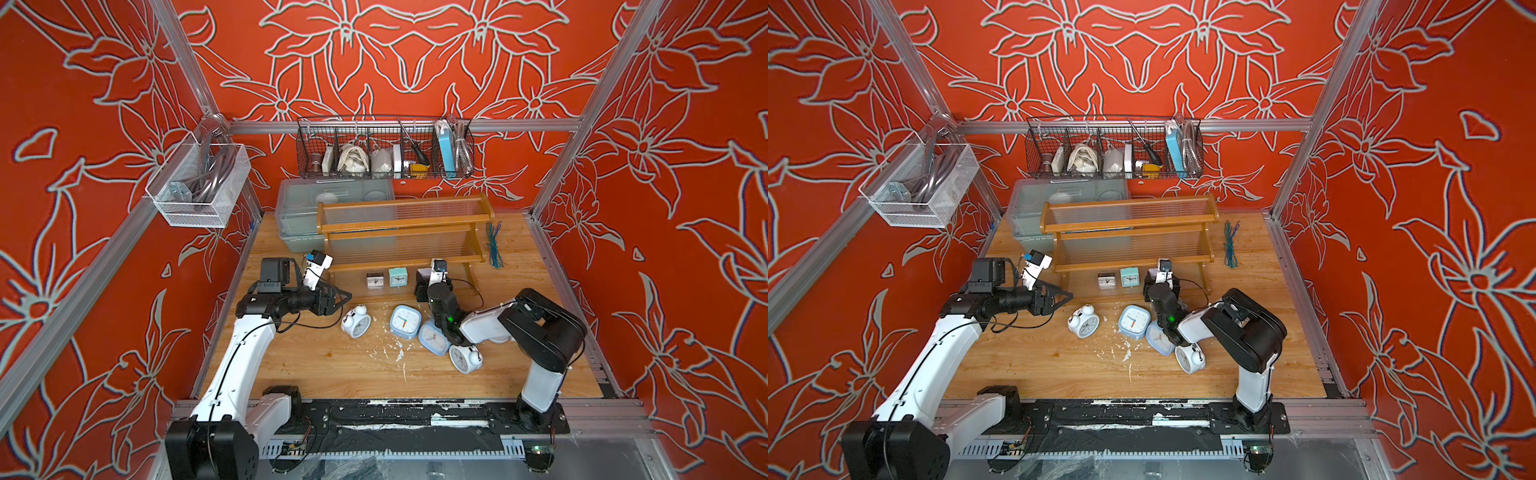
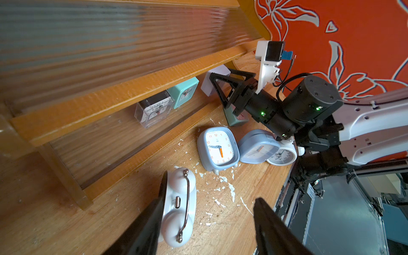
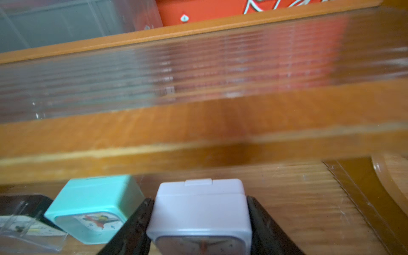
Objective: Place the alarm clocks on the shelf by style
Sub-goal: Place the alarm on the shelf.
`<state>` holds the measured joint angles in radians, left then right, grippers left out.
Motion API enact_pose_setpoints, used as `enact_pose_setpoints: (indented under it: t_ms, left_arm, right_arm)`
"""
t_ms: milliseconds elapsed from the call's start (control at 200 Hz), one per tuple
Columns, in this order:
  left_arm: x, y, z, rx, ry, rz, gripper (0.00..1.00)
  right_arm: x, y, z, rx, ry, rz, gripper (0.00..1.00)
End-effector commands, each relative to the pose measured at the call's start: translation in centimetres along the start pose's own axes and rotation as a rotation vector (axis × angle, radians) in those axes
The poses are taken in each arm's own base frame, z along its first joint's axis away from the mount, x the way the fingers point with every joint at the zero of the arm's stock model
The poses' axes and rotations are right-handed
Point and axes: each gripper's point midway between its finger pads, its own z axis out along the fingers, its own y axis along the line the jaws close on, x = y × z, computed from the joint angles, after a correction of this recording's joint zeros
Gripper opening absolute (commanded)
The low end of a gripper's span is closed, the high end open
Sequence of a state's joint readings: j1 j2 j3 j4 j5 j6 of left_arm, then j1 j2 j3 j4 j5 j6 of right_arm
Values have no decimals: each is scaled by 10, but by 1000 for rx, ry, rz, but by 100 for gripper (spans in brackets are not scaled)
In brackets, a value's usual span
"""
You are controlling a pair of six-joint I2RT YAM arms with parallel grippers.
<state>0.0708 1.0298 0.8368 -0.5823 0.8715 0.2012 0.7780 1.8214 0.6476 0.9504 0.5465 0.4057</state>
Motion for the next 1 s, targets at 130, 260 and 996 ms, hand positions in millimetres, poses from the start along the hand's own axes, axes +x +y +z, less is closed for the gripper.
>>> enact_pose_setpoints:
  t_ms: [130, 260, 996]
  left_arm:
    - [3, 0, 2, 2, 6, 5, 66]
    - [3, 0, 1, 1, 5, 5, 66]
    - [1, -1, -2, 0, -7, 11, 67]
  right_arm:
    - [-6, 7, 14, -31, 0, 27, 48]
    - [-8, 9, 17, -30, 4, 33, 48]
    - [2, 9, 26, -11, 67, 53, 55]
